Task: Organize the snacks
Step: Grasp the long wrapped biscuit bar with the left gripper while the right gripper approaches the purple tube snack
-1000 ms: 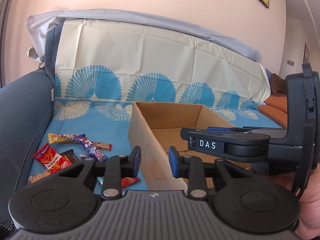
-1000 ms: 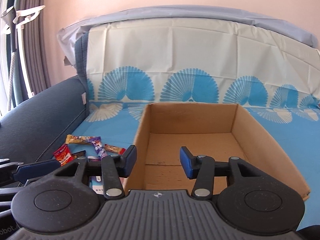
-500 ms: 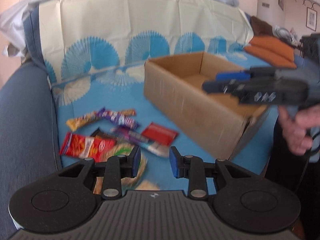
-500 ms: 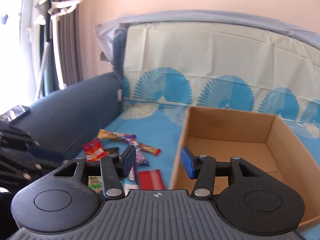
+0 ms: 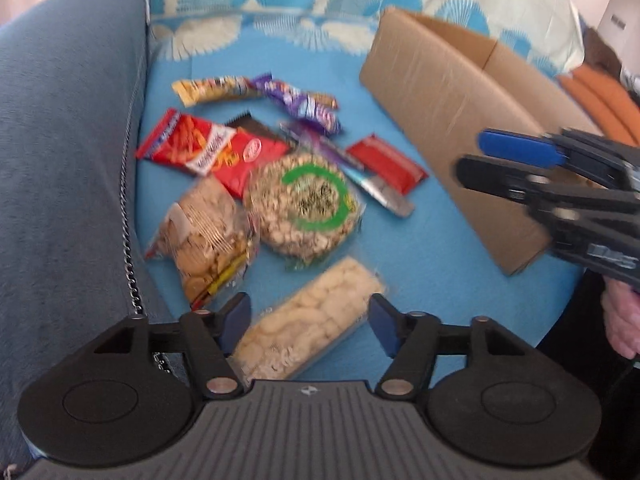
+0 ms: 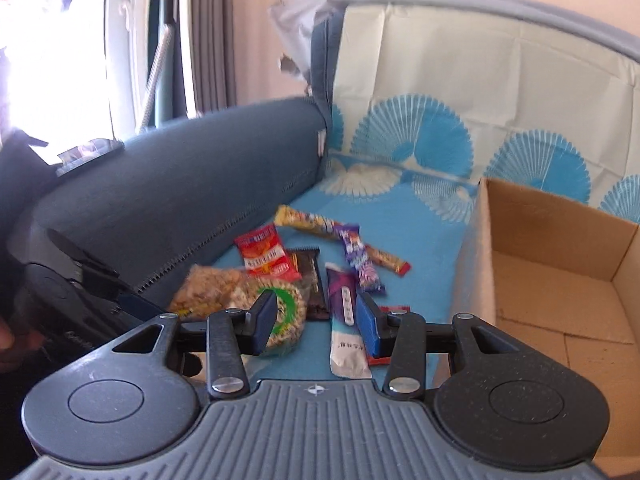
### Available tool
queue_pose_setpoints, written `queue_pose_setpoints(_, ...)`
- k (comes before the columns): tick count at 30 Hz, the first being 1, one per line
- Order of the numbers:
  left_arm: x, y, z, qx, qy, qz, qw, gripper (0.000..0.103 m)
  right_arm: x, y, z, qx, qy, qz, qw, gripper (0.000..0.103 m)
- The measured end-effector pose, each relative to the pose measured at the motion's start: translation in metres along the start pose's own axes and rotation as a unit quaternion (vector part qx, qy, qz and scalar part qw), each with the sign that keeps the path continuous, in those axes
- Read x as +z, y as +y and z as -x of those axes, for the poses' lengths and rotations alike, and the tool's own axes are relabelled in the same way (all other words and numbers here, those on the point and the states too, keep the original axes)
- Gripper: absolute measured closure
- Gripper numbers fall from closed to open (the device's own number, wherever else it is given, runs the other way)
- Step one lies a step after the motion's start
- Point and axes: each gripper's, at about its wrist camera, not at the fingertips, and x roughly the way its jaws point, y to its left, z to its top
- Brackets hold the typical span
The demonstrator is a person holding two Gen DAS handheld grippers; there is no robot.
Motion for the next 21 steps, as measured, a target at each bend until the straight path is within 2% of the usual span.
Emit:
queue_pose_setpoints(6, -0.002, -0.012, -0.011, 0.039, 0.028, -0.027, 0.9985, 0.027, -0.004, 0.005, -0.070, -0.063, 0.071, -0.007, 0.995, 0.058)
queue_pose_setpoints(10, -0.002, -0.025, -0.018, 0.065, 0.046, -0.064, 0.9948, 0.027, -0.018, 0.004, -0.101, -0.073, 0.099, -0.014, 0.992, 0.058)
queue_pose_setpoints(15, 0.002, -0.026, -0.026, 0.072, 0.060, -0.063, 0.9936, 0.029, -0.028, 0.001, -0.113, -0.072, 0.120, 0.001, 0.990, 0.059)
queue_pose_setpoints(17, 0.002, -0.026, -0.028, 0.067, 0.063, -0.061, 0.9939, 0.033, -0.029, -0.003, -0.112, -0.060, 0.120, -0.005, 0.991, 0.072)
queue_pose_setpoints(18, 0.002, -0.026, -0.028, 0.065, 0.063, -0.061, 0.9940, 0.035, -0.028, -0.004, -0.110, -0.058, 0.119, -0.009, 0.991, 0.073)
queue_pose_setpoints(19, 0.002, -0.027, -0.028, 0.064, 0.063, -0.061, 0.9941, 0.038, -0.027, -0.005, -0.108, -0.058, 0.118, -0.010, 0.991, 0.090)
queue_pose_setpoints(20, 0.001, -0.028, -0.027, 0.062, 0.061, -0.061, 0.9943, 0.040, -0.027, -0.006, -0.106, -0.056, 0.117, -0.012, 0.991, 0.098)
queue_pose_setpoints(21, 0.000, -0.029, -0.026, 0.063, 0.058, -0.064, 0.9943, 0.046, -0.026, -0.008, -0.104, -0.054, 0.115, -0.019, 0.992, 0.098)
